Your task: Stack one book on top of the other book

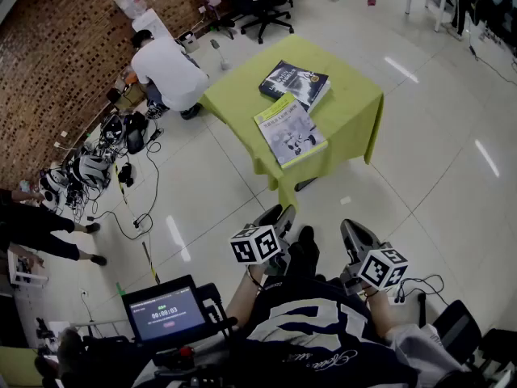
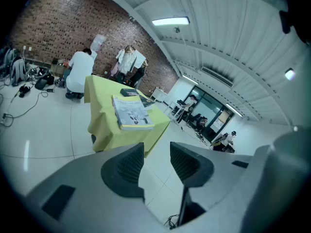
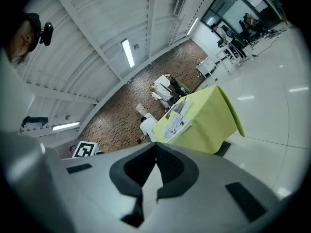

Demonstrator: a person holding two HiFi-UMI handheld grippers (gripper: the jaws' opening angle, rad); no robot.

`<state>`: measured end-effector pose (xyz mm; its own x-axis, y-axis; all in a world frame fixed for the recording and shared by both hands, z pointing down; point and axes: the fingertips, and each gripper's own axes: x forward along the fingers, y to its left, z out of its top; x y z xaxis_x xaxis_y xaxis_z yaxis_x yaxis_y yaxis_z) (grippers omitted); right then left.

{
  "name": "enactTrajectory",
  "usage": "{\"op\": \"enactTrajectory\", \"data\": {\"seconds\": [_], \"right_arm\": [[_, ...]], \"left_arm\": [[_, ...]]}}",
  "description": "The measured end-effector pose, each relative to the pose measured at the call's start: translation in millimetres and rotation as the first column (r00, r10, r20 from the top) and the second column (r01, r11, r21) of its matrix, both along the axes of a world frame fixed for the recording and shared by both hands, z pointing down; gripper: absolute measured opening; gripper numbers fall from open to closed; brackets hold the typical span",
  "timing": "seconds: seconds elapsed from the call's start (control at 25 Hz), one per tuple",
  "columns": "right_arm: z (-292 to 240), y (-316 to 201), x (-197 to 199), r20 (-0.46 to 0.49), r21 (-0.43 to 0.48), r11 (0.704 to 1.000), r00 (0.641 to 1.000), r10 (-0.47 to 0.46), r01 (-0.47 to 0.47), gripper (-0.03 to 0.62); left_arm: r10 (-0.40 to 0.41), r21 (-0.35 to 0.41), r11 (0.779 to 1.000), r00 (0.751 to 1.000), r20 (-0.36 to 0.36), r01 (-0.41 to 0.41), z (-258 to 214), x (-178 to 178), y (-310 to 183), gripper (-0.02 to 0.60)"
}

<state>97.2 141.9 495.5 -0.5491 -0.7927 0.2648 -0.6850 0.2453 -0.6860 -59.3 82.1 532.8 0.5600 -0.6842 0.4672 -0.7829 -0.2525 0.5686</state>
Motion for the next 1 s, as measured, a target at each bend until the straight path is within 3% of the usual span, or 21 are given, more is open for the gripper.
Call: {"op": "enactTrajectory", "data": {"seconds": [0.16,0.56,0.8,1.0], "right_arm": [[5,-24,-2,-0.012,0.000,1.000,1.000,0.004,-0.004,-0.011],[7,-145,-4,-0.073,-0.026,1.000,0.997,0.013,-0.015,-0.011],[24,-189,-16,-0.109,-0.083,0.996,0.994,-0.028,0.019,-0.011],[36,-217,-27,-0.106,-0.116,0.992,0.993,-0.057,0.045,-0.011]], "left_arm": [[-0.018,-0.048,0.999,0.999,-0.028,0.017,21,-9,-39,0.158],[-0.034,-0.189,0.981,0.999,-0.012,0.031,82,-26,-155,0.158],[-0.031,-0.280,0.959,0.999,0.007,0.032,118,-31,-183,0.174],[-0.020,-0.320,0.947,0.999,-0.049,0.003,125,-28,-196,0.199]]}}
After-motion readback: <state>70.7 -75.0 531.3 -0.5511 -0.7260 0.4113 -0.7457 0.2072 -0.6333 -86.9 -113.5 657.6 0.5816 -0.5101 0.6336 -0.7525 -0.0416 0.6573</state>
